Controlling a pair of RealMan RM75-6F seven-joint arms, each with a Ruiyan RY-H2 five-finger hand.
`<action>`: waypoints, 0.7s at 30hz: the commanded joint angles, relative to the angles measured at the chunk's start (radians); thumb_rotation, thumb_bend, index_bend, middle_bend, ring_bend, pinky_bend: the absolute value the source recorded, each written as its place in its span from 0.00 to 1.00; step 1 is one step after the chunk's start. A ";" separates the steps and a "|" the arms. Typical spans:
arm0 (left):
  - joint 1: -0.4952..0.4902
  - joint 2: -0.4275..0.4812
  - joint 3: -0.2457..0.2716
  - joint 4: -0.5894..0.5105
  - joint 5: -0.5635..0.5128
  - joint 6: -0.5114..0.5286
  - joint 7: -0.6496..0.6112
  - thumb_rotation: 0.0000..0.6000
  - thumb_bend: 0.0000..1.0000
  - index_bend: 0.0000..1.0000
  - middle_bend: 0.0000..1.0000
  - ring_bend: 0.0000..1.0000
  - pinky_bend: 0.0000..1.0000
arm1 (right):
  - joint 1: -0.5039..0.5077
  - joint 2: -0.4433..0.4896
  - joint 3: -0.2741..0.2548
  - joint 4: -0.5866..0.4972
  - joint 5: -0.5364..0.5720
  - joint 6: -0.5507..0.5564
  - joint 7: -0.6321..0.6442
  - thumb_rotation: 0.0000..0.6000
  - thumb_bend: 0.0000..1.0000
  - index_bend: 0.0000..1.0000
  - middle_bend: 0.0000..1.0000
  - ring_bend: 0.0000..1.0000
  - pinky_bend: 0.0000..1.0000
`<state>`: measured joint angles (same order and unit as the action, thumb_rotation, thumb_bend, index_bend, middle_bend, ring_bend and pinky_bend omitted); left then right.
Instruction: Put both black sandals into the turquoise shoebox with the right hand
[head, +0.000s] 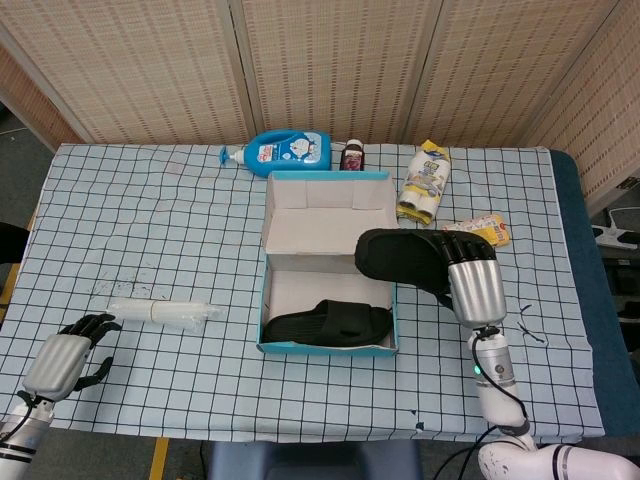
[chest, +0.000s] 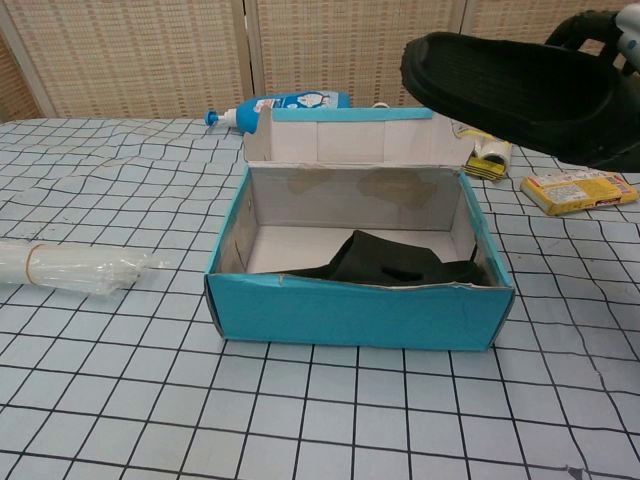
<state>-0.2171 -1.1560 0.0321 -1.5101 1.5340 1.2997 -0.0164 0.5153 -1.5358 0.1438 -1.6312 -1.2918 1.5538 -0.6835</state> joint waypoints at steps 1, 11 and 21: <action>0.000 0.001 0.000 0.000 -0.001 0.000 -0.002 1.00 0.40 0.28 0.18 0.17 0.35 | 0.040 -0.068 0.019 -0.007 -0.036 -0.024 -0.056 1.00 0.00 0.51 0.53 0.38 0.52; 0.005 0.009 -0.002 0.001 0.003 0.014 -0.018 1.00 0.40 0.28 0.18 0.17 0.35 | 0.159 -0.283 0.083 0.107 -0.027 -0.143 -0.178 1.00 0.00 0.52 0.54 0.39 0.53; 0.004 0.010 -0.003 0.004 0.000 0.010 -0.018 1.00 0.40 0.28 0.18 0.17 0.35 | 0.211 -0.396 0.118 0.284 0.022 -0.233 -0.144 1.00 0.00 0.53 0.55 0.39 0.53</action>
<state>-0.2135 -1.1464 0.0289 -1.5064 1.5344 1.3098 -0.0343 0.7157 -1.9120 0.2547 -1.3776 -1.2813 1.3406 -0.8451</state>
